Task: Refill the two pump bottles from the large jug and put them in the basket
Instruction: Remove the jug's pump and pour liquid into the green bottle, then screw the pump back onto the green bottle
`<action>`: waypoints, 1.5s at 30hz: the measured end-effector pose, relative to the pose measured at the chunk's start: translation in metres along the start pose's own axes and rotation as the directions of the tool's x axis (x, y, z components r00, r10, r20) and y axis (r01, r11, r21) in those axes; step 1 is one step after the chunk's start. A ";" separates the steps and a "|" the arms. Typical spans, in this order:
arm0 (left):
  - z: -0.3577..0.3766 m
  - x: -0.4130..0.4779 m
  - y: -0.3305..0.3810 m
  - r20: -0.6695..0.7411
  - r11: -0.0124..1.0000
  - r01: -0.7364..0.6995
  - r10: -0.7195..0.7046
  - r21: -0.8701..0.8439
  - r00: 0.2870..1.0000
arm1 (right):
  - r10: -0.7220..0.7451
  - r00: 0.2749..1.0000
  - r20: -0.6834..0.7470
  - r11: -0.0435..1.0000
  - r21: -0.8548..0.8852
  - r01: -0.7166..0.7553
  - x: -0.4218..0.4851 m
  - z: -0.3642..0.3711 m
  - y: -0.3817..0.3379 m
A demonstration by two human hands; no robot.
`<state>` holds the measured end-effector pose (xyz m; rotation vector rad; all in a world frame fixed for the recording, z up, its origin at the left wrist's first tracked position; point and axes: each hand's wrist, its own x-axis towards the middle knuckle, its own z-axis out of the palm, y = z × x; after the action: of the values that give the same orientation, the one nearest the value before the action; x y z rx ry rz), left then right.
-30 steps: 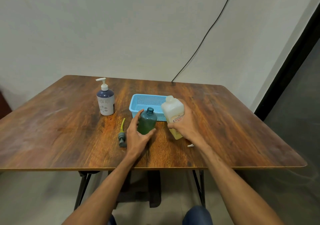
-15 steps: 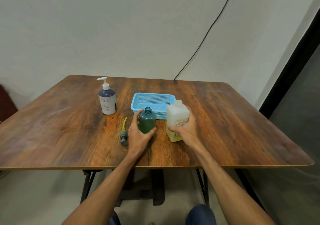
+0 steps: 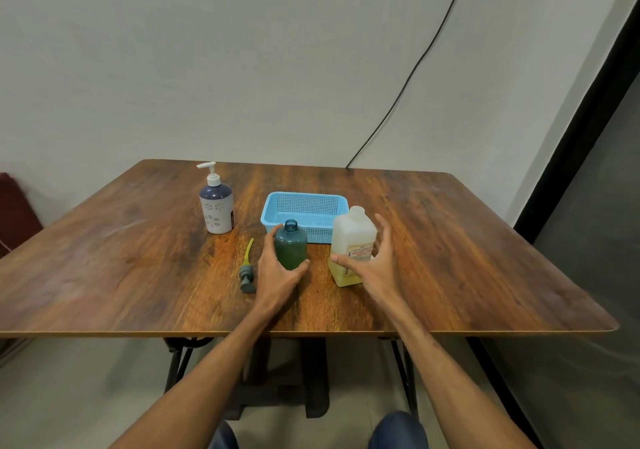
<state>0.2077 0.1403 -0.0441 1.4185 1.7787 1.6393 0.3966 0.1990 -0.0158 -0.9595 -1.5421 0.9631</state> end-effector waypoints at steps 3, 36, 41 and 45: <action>-0.002 -0.004 0.001 0.020 1.000 0.012 -0.012 0.009 1.000 | -0.145 0.972 -0.186 0.986 -0.103 0.127 -0.012 0.001 -0.015; -0.121 0.012 -0.042 0.518 0.857 -0.254 -0.017 0.448 0.855 | -0.007 0.991 0.136 0.972 -0.230 0.039 -0.009 0.109 0.034; -0.119 0.026 -0.043 0.557 0.757 -0.399 0.056 0.518 0.829 | -0.014 0.990 0.137 0.968 -0.248 0.048 -0.009 0.109 0.034; -0.117 0.020 -0.041 0.489 0.701 -0.461 0.182 0.544 0.853 | -0.022 0.990 0.138 0.967 -0.249 0.057 -0.010 0.109 0.033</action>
<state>0.0896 0.0986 -0.0404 2.3037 1.9951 0.7284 0.2943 0.1905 -0.0659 -1.0534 -1.8233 0.8297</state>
